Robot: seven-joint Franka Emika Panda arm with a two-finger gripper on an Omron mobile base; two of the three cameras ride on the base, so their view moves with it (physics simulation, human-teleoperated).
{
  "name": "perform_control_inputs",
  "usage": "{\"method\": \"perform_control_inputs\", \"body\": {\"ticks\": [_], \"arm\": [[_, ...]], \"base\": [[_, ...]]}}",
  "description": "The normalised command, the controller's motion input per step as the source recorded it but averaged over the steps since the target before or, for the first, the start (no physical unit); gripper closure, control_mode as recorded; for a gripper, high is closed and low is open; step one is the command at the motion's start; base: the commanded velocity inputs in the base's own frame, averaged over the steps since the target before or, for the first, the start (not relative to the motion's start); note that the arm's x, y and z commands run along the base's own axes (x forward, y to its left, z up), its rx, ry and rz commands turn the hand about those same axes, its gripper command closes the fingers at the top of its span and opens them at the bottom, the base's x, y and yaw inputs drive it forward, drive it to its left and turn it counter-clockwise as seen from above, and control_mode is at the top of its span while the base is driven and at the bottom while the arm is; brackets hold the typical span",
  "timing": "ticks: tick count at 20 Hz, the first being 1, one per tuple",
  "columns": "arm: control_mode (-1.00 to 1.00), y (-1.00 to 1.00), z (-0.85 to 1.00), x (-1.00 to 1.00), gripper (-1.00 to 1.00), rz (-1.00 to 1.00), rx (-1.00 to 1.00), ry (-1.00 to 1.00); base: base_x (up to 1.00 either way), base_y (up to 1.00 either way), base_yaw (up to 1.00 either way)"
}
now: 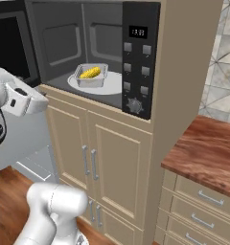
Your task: Place the tupperware containing the shrimp and corn meal in the microwave. Close the microwave door and press the start button to reheat the meal.
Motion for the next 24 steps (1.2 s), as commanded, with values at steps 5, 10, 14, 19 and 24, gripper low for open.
{"method": "perform_control_inputs", "body": {"ticks": [5,10,14,19,24], "arm": [[-1.00,0.51,0.06,-0.64,-1.00,0.28,-0.73,0.34],[-1.00,0.58,0.07,-0.28,-1.00,0.17,-0.62,0.25],[-1.00,0.67,-0.11,-0.16,-1.00,0.13,-0.49,0.07],[-1.00,0.33,-0.94,-0.03,-1.00,0.04,-0.37,-0.12],[-1.00,-0.04,-0.73,0.00,-1.00,0.00,-0.13,-0.23]], "base": [[0.00,0.00,0.00],[0.00,0.00,0.00],[0.00,0.00,0.00],[0.00,0.00,0.00],[0.00,0.00,0.00]]}}
